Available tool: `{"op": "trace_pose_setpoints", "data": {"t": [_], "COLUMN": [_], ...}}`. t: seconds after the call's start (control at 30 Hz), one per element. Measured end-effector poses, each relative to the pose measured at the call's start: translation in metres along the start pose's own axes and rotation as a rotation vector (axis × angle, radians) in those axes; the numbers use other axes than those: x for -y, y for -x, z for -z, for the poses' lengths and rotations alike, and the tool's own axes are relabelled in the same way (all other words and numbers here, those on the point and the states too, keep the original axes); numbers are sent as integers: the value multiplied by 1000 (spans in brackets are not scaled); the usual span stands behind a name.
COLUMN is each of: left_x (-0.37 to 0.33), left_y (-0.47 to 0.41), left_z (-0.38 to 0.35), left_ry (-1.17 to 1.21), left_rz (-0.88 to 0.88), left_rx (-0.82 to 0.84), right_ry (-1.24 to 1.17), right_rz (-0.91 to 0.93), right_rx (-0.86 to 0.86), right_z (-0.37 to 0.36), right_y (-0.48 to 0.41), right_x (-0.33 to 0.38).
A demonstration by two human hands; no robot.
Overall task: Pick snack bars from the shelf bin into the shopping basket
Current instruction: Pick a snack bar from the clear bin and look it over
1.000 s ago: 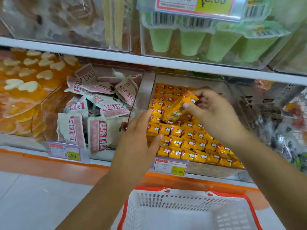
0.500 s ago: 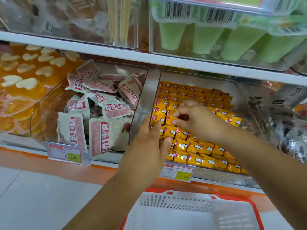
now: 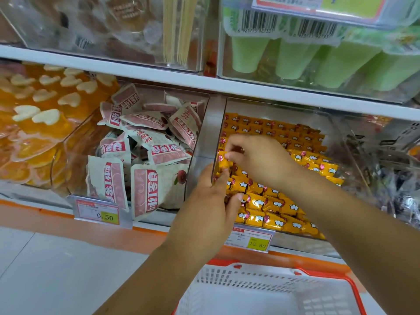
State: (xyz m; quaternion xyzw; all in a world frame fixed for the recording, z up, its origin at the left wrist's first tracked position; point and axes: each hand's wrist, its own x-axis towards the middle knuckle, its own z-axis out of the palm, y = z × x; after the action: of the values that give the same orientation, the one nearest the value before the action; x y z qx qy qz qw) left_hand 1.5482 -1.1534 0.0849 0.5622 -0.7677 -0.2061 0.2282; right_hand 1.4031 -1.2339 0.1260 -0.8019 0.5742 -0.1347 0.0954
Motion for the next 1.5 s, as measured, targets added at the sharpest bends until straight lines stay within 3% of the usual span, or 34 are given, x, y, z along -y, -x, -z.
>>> {"op": "trace_pose_setpoints", "data": {"t": [0.17,0.27,0.4,0.47,0.53,0.63,0.87,1.0,1.17,1.33,1.5], "left_x": [0,-4,-21,-30,-39,-52,-76,-84,-87,-83,-78], "left_y": [1,7,19,24,32,48,71,71,62,56,54], "left_z": [-1,1,8,11,11,8,5,4,10,12,16], "left_ry": [14,1,61,137,265,455,805,932,1146,1240,1221], "left_rz": [6,40,-86,-123,-127,-67,9,84,154,134,107], "left_rx": [14,12,-166,-220,-158,27,88,119,167,152,242], "right_ry": [-285,-590,-904,-1049,-1169,-1214,-1420,-1387,-1564,-1552,-1624], "right_rz": [-5,-61,-145,-175,-218,-263,-355,-397,-342,-385,-405], "right_rx": [-247,-420,-553,-560,-549,-513,-420,-446,-367,-372,-341], "right_z": [12,17,27,32,36,38,38,32,40,49,49], "right_y": [32,70,124,148,171,198,243,245,245,239,237], "right_x": [5,8,9,8,7,5,0,-9,-23,-27,-30]}}
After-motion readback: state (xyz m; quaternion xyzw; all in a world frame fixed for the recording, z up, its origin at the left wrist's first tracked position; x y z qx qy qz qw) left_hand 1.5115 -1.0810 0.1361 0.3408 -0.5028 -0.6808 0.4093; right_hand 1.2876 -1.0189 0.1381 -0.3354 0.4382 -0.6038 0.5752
